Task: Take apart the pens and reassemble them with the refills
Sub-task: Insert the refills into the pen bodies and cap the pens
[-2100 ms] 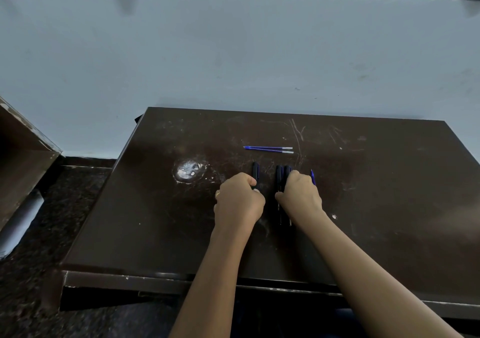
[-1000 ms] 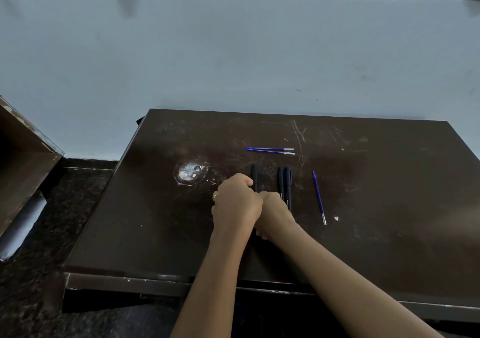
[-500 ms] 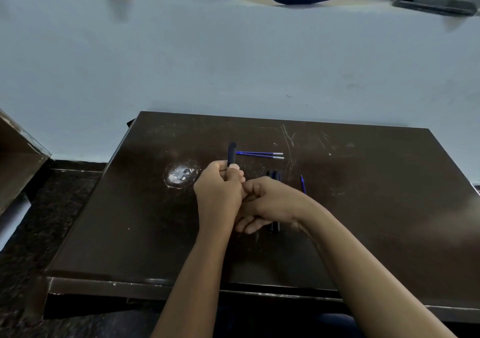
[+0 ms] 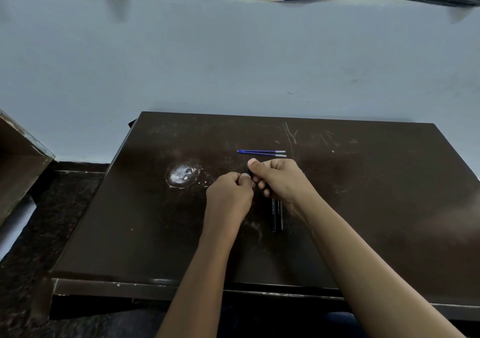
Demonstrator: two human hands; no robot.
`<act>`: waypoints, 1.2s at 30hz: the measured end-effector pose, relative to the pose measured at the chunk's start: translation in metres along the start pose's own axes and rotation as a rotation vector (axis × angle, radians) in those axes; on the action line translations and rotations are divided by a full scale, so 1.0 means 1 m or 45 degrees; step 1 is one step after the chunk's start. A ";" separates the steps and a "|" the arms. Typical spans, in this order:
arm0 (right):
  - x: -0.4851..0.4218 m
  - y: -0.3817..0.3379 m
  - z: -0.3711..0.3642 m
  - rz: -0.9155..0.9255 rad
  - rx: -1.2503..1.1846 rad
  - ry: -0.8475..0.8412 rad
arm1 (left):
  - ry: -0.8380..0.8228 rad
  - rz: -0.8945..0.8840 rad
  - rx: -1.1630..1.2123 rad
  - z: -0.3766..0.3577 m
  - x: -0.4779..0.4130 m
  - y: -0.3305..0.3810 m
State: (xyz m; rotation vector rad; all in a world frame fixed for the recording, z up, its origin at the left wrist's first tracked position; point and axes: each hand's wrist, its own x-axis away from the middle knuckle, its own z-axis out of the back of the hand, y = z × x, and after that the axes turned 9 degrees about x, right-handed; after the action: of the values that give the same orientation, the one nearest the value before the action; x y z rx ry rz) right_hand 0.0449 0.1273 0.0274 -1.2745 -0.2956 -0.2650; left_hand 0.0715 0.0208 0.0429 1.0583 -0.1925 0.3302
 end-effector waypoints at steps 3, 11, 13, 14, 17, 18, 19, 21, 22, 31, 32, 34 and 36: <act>0.001 -0.001 -0.001 -0.046 -0.003 0.028 | 0.029 -0.067 -0.040 0.002 0.002 0.000; -0.003 -0.002 -0.007 -0.139 -0.073 0.094 | 0.067 -0.082 -0.064 0.002 0.004 -0.004; -0.004 -0.003 -0.006 -0.132 -0.105 0.098 | 0.092 -0.093 -0.056 0.001 0.005 -0.004; -0.005 -0.004 -0.005 -0.126 -0.139 0.098 | 0.102 -0.108 -0.044 0.000 0.005 -0.004; -0.007 -0.006 -0.002 -0.124 -0.263 0.102 | 0.084 -0.114 -0.010 -0.003 0.006 -0.001; -0.008 -0.006 0.000 -0.130 -0.328 0.126 | 0.068 -0.090 -0.017 -0.004 0.005 -0.002; -0.010 -0.006 0.004 -0.137 -0.399 0.173 | 0.056 -0.061 -0.019 -0.004 0.004 -0.002; -0.016 -0.003 0.013 -0.114 -0.424 0.291 | 0.048 -0.015 0.012 -0.002 0.002 -0.002; -0.018 0.000 0.018 -0.088 -0.288 0.337 | 0.049 -0.003 0.040 -0.001 0.001 -0.002; -0.019 0.023 -0.005 0.120 1.307 -0.073 | 0.127 -0.027 0.181 0.000 0.002 -0.004; -0.019 0.025 -0.010 0.115 1.340 -0.128 | 0.127 -0.028 0.161 0.000 0.001 -0.005; -0.020 0.029 -0.017 0.125 1.410 -0.199 | 0.132 -0.010 0.127 0.000 -0.001 -0.005; -0.021 0.035 -0.021 0.129 1.468 -0.211 | 0.133 0.025 0.118 0.000 -0.003 -0.006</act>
State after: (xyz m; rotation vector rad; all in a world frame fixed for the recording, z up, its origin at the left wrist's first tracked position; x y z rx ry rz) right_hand 0.0395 0.1170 -0.0171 -0.1649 -0.4326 0.1126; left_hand 0.0705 0.0178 0.0371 1.1279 -0.0948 0.4145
